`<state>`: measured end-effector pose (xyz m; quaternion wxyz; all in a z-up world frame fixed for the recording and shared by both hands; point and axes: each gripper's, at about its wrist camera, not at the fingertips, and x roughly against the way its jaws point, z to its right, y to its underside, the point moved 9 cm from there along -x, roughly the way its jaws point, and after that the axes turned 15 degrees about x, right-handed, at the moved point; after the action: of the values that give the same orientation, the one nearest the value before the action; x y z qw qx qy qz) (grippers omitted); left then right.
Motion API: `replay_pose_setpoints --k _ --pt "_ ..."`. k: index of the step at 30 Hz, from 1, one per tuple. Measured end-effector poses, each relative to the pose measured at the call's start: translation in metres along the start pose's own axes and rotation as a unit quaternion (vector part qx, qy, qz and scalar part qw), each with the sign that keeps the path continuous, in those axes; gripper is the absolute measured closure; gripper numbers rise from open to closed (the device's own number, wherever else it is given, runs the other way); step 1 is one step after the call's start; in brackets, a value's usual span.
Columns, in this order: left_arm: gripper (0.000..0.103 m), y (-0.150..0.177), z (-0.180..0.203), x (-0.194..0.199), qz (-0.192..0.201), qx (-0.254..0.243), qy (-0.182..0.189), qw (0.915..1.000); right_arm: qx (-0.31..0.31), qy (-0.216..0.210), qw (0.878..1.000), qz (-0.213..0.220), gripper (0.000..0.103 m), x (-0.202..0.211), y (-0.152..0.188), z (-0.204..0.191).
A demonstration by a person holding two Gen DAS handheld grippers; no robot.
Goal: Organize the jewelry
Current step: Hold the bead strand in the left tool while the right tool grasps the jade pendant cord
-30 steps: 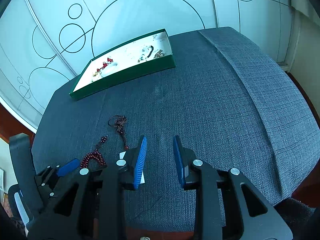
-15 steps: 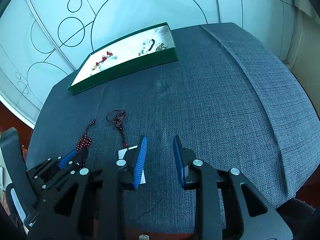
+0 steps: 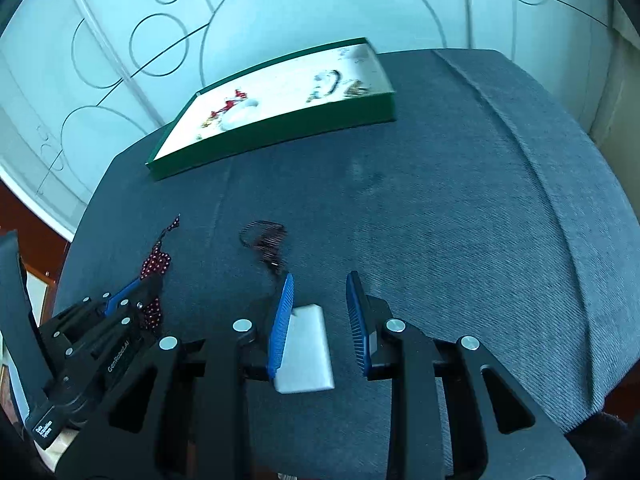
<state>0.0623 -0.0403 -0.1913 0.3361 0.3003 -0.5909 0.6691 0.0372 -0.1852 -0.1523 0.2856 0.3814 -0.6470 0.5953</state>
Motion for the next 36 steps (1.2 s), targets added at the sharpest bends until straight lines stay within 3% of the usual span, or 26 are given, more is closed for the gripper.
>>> replay_pose_setpoints --k 5,8,17,18,21,36 --pt "0.092 -0.011 -0.012 -0.003 0.0 0.01 -0.008 0.9999 0.021 -0.012 1.0 -0.012 0.074 -0.017 -0.01 -0.019" --pt "0.092 -0.016 -0.019 -0.006 -0.002 0.017 -0.011 0.9998 0.03 -0.011 0.999 -0.018 0.065 -0.026 -0.014 -0.026" --pt "0.092 -0.027 -0.034 -0.012 -0.005 0.03 -0.019 0.9994 0.041 -0.004 0.999 -0.032 0.066 -0.051 -0.022 -0.028" --pt "0.092 -0.028 -0.035 -0.012 -0.005 0.031 -0.019 0.9993 0.049 0.003 0.998 -0.032 0.068 -0.053 -0.023 -0.029" --pt "0.092 -0.029 -0.036 -0.014 -0.006 0.034 -0.02 0.9992 0.065 0.027 0.997 -0.03 0.088 -0.055 -0.025 -0.026" --pt "0.092 -0.033 -0.036 -0.013 -0.005 0.041 -0.018 0.999 0.065 0.034 0.997 0.011 0.092 -0.03 -0.027 -0.022"
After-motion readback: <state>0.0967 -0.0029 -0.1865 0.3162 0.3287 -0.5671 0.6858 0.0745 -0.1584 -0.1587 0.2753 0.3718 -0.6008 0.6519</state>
